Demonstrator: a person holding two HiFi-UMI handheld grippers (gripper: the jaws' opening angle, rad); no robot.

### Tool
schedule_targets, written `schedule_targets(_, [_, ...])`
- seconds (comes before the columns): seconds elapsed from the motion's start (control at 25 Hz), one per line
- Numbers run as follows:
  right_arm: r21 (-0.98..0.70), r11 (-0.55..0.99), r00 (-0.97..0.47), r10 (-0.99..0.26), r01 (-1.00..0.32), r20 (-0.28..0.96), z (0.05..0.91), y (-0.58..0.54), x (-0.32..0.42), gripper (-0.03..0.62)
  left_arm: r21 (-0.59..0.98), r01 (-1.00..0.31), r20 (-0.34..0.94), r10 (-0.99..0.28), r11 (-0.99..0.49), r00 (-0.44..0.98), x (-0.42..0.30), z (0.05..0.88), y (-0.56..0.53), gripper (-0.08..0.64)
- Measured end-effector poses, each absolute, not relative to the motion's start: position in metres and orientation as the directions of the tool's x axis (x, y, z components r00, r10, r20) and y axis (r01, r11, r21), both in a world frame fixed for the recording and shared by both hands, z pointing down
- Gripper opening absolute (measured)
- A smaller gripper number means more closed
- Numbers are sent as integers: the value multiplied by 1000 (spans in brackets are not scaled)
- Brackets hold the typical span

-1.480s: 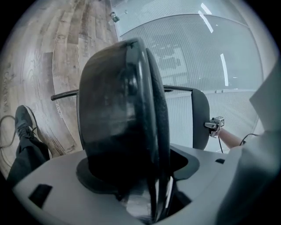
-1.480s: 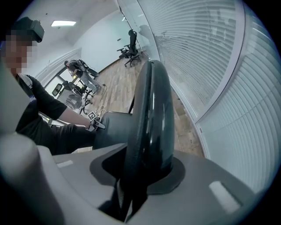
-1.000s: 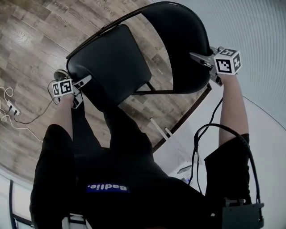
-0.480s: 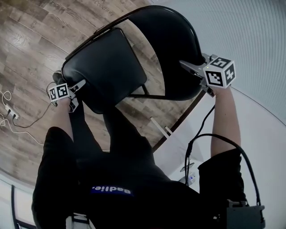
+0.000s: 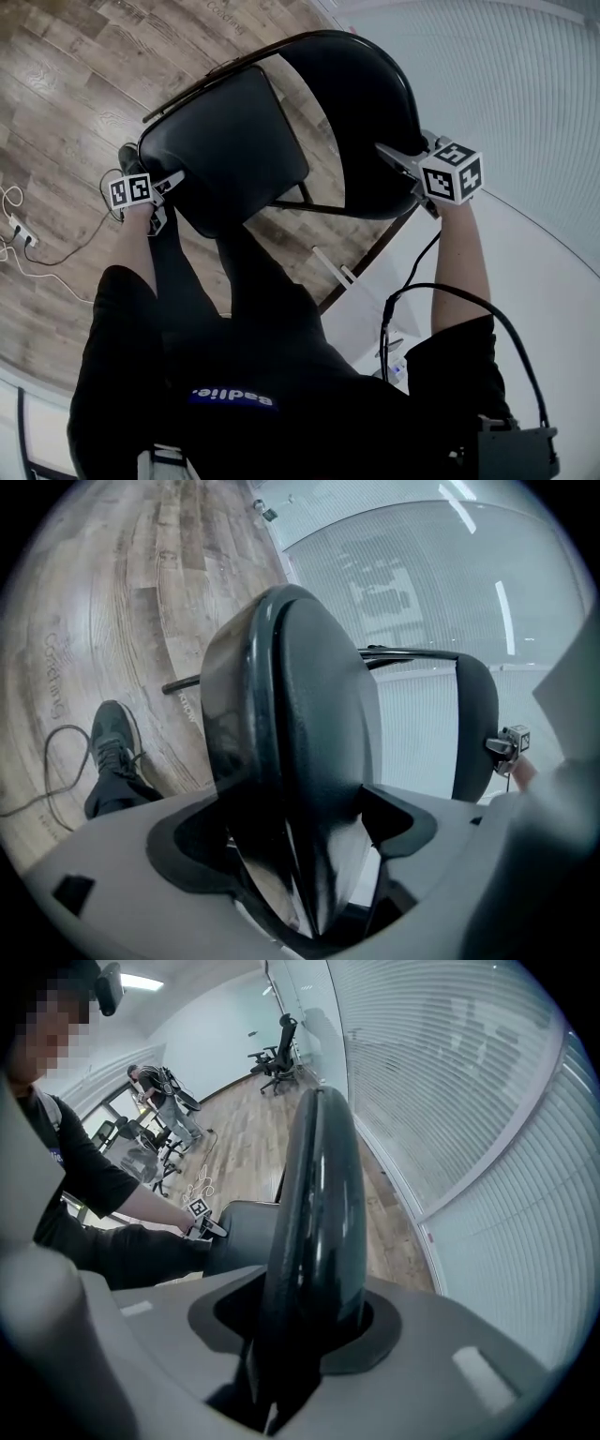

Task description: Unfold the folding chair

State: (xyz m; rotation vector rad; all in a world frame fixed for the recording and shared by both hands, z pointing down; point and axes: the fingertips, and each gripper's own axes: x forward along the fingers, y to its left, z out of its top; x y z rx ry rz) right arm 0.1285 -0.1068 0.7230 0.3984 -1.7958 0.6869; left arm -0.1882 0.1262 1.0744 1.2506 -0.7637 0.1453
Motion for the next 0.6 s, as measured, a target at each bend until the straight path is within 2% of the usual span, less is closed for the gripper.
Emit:
schedule_targets(0.08, [-230,771,-303,51,-594,952,726,-106,130,169,744,-553,654,-238,376,718,-192,1072,135,410])
schedule_targets(0.16, [-192,772,-284,16,-606,959,725,-108,131,275,684,-615,710,-165,393,685,-195,1064,147,410])
schedule_targets(0.2, [-163,771,-278,-19,-615,960,721,-112,131,290,665,-636,725,-136,391,675,-196,1056,150,410])
schedule_targets(0.4, [11,765,-222,-200,-644,954,687,-133,137,293,660,-676,737,-108,328,667,-200,991,147,410])
schedule_targets(0.6, [102,738,-219,-325,-667,920,613,-125,145,293,699,-688,715,-174,195,677,-192,879,111,408])
